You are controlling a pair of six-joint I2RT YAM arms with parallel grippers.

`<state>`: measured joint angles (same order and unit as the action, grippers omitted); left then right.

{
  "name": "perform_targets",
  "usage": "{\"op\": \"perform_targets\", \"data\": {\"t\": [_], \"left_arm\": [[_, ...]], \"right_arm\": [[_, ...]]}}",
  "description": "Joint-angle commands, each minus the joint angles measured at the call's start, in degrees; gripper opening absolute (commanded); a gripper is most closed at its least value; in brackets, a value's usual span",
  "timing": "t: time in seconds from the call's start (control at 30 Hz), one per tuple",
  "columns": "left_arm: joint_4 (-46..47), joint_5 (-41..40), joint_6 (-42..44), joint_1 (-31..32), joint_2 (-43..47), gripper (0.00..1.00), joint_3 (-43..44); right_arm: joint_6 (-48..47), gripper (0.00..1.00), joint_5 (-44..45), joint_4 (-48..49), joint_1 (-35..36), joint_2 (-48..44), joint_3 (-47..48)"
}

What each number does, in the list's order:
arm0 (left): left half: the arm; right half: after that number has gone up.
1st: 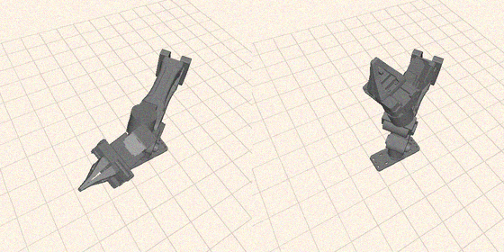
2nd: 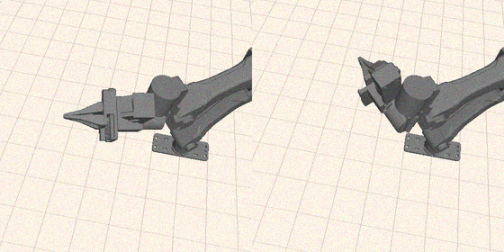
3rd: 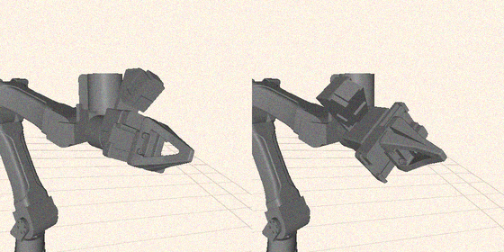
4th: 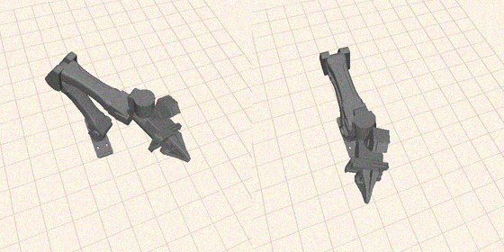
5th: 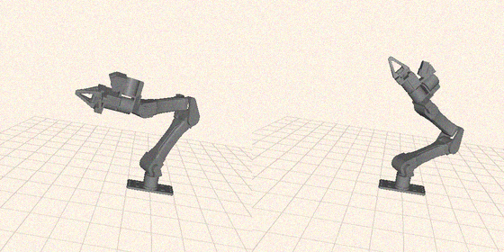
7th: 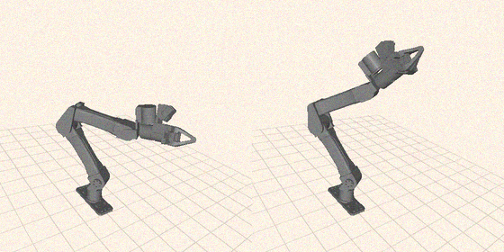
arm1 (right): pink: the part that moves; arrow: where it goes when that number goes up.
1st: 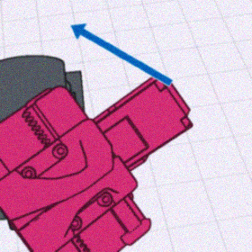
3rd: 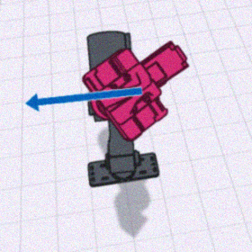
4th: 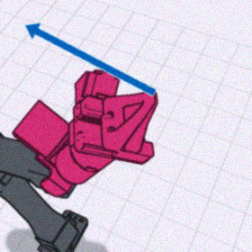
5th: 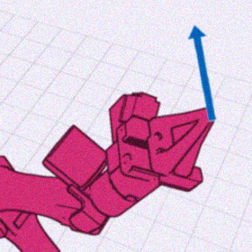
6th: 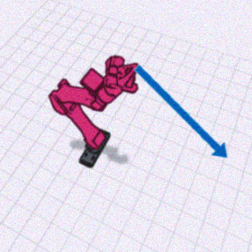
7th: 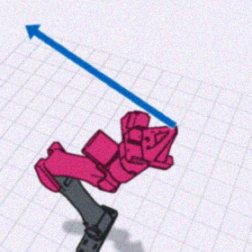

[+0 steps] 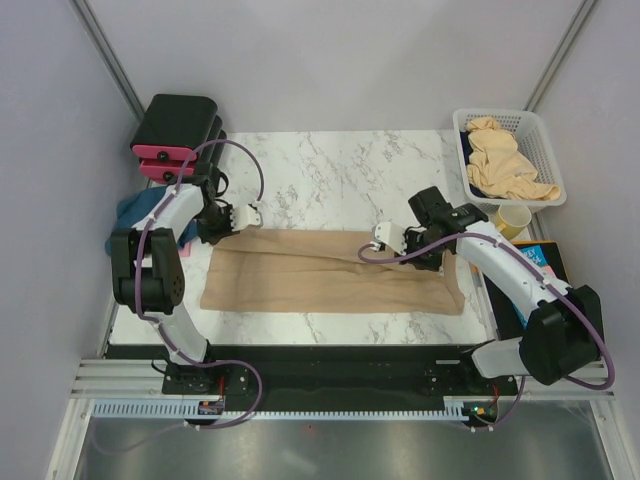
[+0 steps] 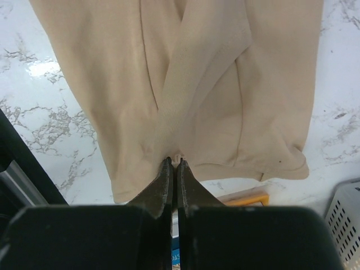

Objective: Fold and stack the t-shirts
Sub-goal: Fold the other side of the tshirt into a rectangle

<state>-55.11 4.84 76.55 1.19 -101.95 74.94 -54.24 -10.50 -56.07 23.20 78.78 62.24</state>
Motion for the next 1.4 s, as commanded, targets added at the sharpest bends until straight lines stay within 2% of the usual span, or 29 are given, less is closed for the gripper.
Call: {"op": "perform_targets", "data": {"t": [0.0,0.5,1.1,1.13,1.2,1.23,1.33,1.37], "left_arm": [[0.3,-1.0,1.8,-0.6,1.0,0.02,0.0],[-0.7,0.4,2.0,-0.6,4.2,0.02,-3.0],[-3.7,-0.5,2.4,-0.5,2.0,0.02,-3.8],[-3.8,-0.6,2.3,-0.5,1.8,0.03,-3.7],[-4.2,-0.5,2.1,-0.5,1.4,0.16,-3.6],[-4.4,-0.6,2.1,-0.5,1.3,0.33,-3.6],[-5.5,-1.4,2.6,-0.5,1.4,0.55,-3.9],[-5.7,-1.8,2.8,-0.5,1.3,0.57,-4.2]], "right_arm": [[-0.6,0.0,-1.4,1.8,1.4,0.8,-1.1],[-3.0,0.0,0.5,-1.8,4.0,-1.6,-2.5],[-3.4,0.0,0.8,-0.4,6.2,-1.6,-6.5],[-3.3,0.06,1.1,0.0,6.3,-1.4,-6.6],[-3.3,0.2,1.2,-0.1,6.8,-0.3,-6.3],[-3.2,0.32,1.4,-0.3,6.8,0.1,-5.9],[-3.7,0.42,1.4,-1.1,7.1,0.7,-5.3],[-4.0,0.43,1.7,-1.3,7.1,0.4,-5.5]]}}
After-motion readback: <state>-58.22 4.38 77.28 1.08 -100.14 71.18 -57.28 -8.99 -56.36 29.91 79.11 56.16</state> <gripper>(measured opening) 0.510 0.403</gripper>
